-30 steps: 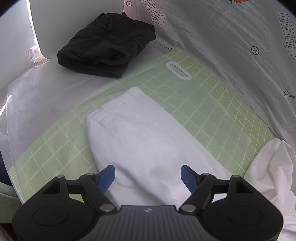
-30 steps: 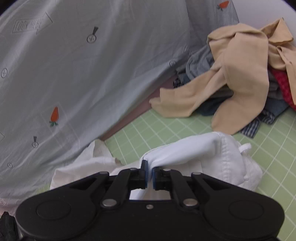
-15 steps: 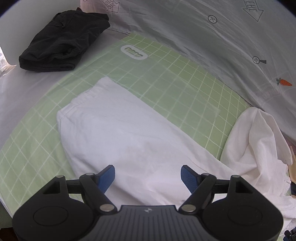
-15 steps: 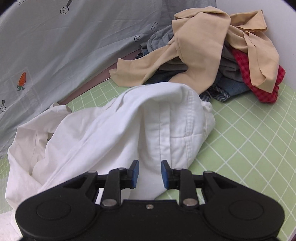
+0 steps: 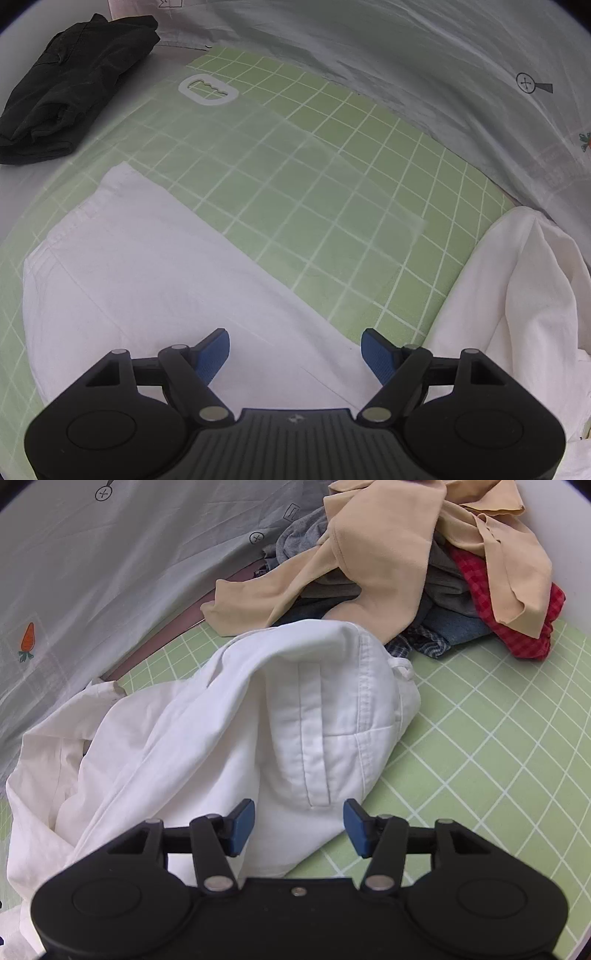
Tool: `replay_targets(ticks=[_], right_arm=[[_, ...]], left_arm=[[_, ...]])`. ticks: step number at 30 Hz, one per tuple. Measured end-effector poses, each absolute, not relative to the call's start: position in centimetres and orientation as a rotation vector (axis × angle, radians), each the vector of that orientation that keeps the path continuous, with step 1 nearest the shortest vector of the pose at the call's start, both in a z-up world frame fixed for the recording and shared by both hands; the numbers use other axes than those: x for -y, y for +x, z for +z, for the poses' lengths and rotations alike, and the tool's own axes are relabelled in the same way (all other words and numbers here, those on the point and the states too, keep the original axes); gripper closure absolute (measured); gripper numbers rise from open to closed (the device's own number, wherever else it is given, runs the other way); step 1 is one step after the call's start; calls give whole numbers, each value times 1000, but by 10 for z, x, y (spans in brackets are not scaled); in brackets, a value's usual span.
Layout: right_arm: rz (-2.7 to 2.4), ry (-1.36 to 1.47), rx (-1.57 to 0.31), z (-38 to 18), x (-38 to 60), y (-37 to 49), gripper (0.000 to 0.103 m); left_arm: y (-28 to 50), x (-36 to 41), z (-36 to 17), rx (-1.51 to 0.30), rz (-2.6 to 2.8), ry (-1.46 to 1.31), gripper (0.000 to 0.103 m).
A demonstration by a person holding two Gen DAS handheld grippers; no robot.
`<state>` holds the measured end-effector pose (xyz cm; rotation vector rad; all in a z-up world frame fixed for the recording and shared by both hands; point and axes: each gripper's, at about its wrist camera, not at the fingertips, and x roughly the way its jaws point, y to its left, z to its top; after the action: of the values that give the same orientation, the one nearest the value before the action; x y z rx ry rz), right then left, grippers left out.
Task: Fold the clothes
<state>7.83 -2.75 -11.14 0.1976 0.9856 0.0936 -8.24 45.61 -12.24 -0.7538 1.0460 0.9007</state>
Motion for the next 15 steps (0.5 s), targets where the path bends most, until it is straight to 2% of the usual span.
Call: replay_targets(ticks=[13,14,15], right_arm=[[56,202,-1021,-120,15,96,44],[55,202,-1021,-120,15,96,44],[55,201,-1021,-120,15,95,44]], left_arm=[[-52,-468,-154,-1157,950,-707,24],[-54,-468,-155,-1154,968,-712,27],[-56,-467,-156,-1150,992,-716,36]])
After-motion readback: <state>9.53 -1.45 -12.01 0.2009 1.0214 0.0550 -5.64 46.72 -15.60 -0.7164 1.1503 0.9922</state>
